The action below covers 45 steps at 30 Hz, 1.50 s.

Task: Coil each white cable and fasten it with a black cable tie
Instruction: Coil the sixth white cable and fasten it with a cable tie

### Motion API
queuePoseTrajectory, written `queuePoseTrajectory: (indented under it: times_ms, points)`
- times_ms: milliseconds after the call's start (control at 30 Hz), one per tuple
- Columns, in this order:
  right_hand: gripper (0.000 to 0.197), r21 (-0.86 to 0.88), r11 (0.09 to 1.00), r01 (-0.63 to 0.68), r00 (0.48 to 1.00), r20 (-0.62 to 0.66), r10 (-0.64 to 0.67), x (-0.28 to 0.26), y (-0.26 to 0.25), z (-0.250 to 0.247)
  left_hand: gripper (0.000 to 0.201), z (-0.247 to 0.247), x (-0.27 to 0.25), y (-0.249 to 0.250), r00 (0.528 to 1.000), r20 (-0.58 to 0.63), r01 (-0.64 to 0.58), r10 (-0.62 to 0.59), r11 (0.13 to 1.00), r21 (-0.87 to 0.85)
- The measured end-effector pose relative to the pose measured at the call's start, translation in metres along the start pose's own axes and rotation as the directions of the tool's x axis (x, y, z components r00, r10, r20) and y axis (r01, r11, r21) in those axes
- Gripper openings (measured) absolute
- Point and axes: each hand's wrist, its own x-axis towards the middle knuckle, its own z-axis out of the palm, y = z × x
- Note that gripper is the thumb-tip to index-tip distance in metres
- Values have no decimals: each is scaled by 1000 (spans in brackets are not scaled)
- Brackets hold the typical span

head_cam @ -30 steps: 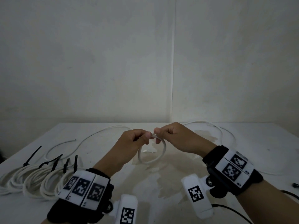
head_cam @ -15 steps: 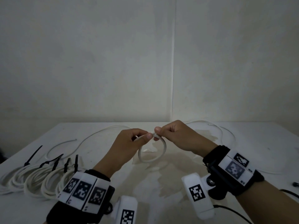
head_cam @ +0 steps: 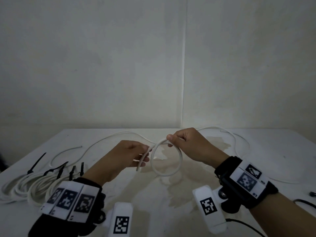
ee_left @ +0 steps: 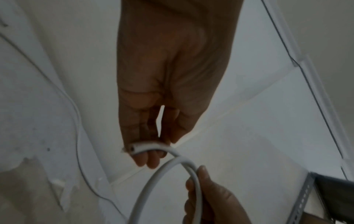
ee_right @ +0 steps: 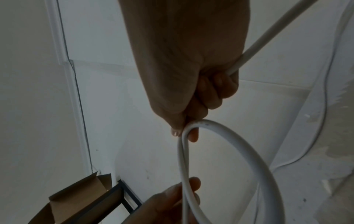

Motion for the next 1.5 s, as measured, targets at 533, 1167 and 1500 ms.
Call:
queuePoseTrajectory:
  times_ms: [533,1167,1500]
  points:
    - [31,-105,993,46,993,-100,-57,-4,2,-2,23,25,-10,-13,996,89,31,2,929,-369]
    - [54,135,977,-167,971,196,139,-10,-11,-4,39,22,12,-24,763,-134,-461,632,678,573]
    - [48,200,948,-249,953,224,204,-8,-8,-2,34,15,21,-32,680,-24,-447,733,440,779]
